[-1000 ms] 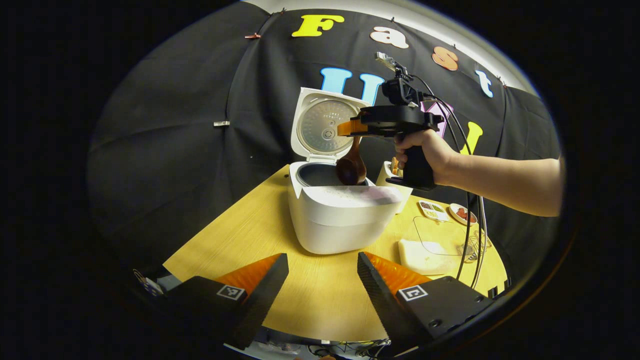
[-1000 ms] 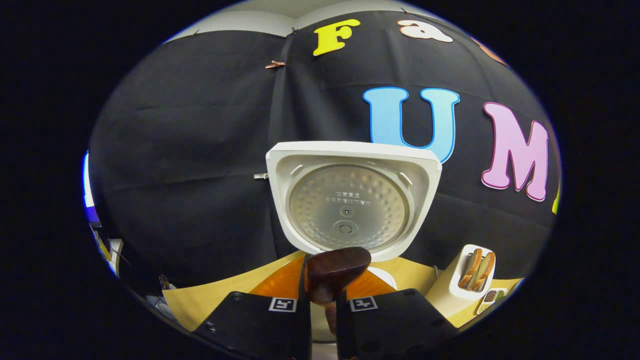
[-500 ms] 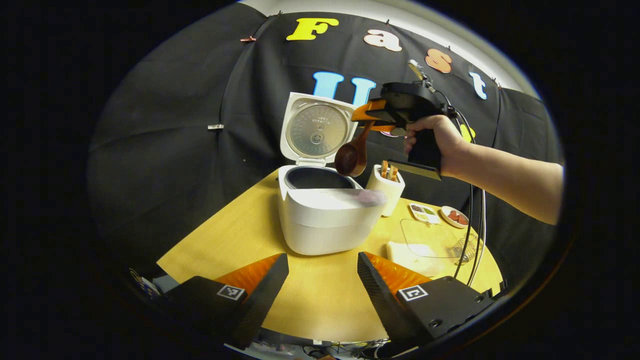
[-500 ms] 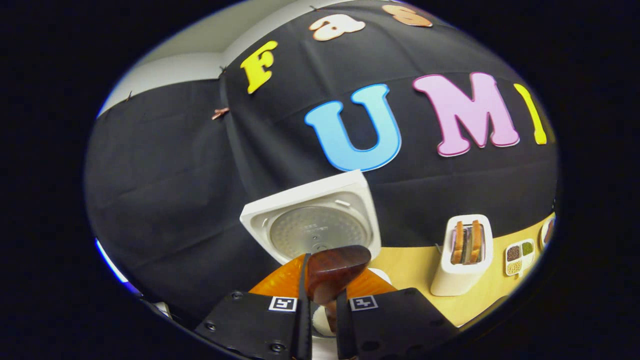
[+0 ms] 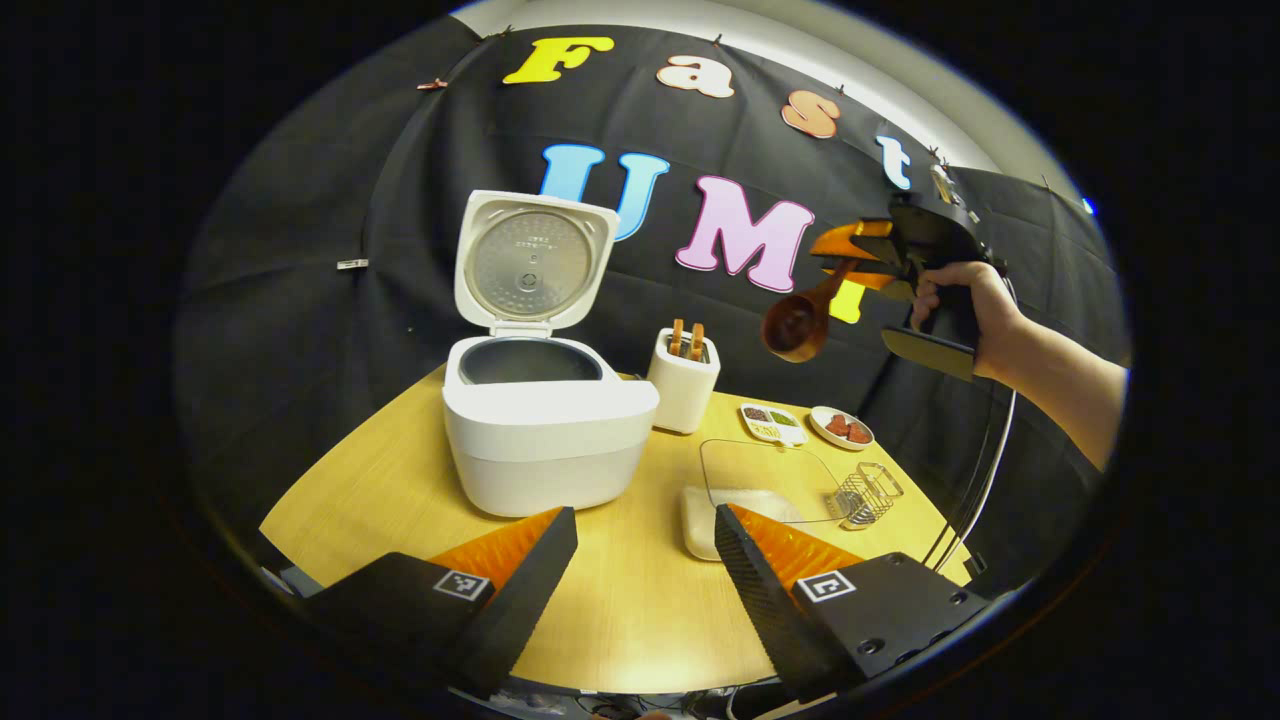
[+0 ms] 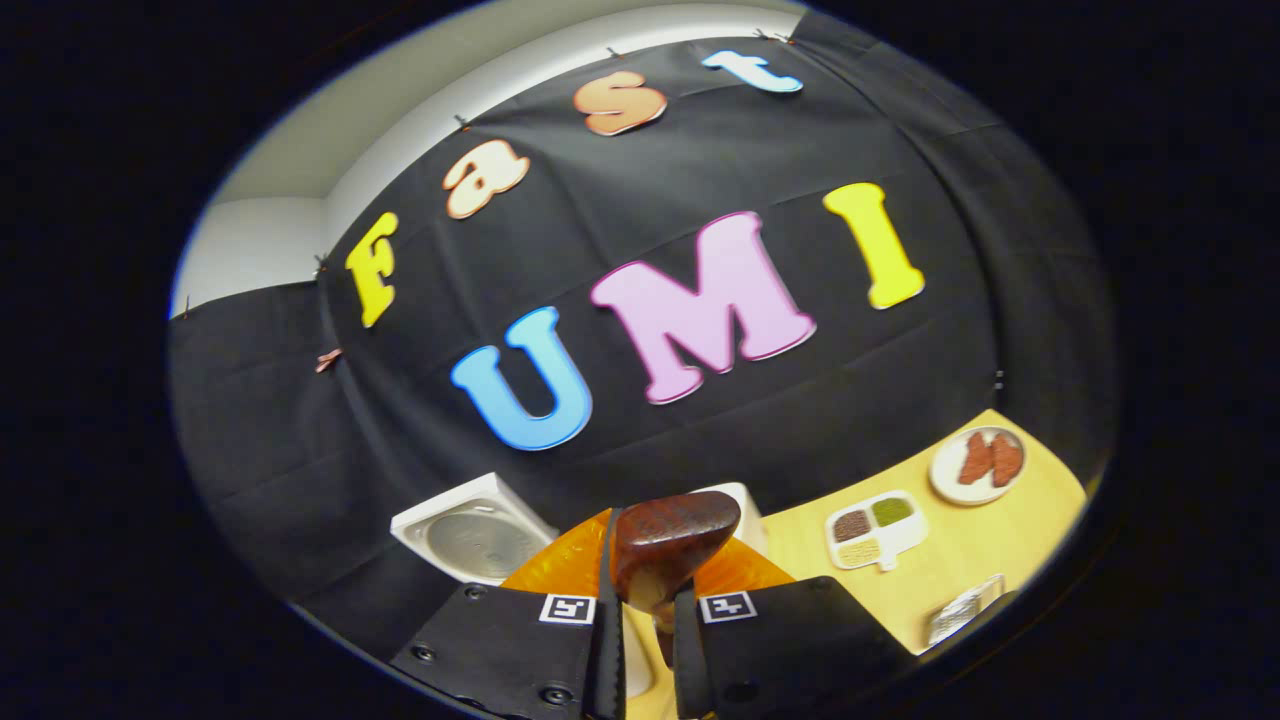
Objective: Close the left gripper, press the button to open the rice cooker; take a wooden spoon from the chopstick holder with the right hand, scoop a spoonful of rice and pour it into the rice cooker, then put the wooden spoon back into the chopstick holder.
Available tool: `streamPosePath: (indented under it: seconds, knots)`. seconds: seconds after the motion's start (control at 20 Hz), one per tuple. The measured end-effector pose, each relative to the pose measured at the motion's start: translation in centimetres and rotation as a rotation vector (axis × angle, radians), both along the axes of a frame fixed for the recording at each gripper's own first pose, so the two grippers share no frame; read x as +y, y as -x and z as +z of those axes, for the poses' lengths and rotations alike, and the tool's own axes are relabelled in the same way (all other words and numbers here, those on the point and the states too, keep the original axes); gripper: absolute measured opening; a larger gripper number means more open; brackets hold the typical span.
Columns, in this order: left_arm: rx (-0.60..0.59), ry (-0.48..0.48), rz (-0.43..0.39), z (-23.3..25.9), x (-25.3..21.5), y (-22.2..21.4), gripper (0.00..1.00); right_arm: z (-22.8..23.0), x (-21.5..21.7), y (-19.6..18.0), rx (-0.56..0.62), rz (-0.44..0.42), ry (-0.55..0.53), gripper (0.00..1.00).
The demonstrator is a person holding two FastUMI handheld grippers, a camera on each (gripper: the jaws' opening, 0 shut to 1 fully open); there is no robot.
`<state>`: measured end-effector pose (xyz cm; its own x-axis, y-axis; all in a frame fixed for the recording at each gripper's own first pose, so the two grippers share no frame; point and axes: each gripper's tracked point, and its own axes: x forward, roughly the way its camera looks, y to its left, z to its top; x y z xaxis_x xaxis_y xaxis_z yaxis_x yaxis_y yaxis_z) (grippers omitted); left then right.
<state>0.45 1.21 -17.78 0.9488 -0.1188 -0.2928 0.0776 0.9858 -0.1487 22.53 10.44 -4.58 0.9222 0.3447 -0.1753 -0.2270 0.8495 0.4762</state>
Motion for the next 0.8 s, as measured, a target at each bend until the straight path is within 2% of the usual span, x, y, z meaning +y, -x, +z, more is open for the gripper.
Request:
streamPosePath:
  seconds: [0.2,0.4,0.65,0.7,0.75,0.8]
  knots:
    - [0.011,-0.008,-0.038,0.2,-3.0,-1.0,0.96,-1.1,-10.4,0.7,0.035,-0.138,0.001,0.23]
    - [0.016,-0.026,-0.038,0.6,-4.9,-2.1,0.96,-4.7,-17.6,1.9,0.094,-0.223,0.034,0.23]
    - [0.031,-0.062,-0.011,1.5,-5.4,-3.0,0.96,-10.3,-21.4,2.3,0.189,-0.277,0.012,0.23]
    - [0.033,-0.073,0.004,1.7,-5.2,-3.1,0.96,-11.7,-21.6,2.3,0.212,-0.278,0.005,0.19]
    - [0.035,-0.084,0.017,1.8,-5.0,-3.3,0.96,-13.0,-21.5,2.3,0.234,-0.274,0.0,0.23]
    - [0.044,-0.094,0.03,1.8,-4.8,-3.3,0.96,-14.3,-21.4,2.2,0.254,-0.27,-0.003,0.23]
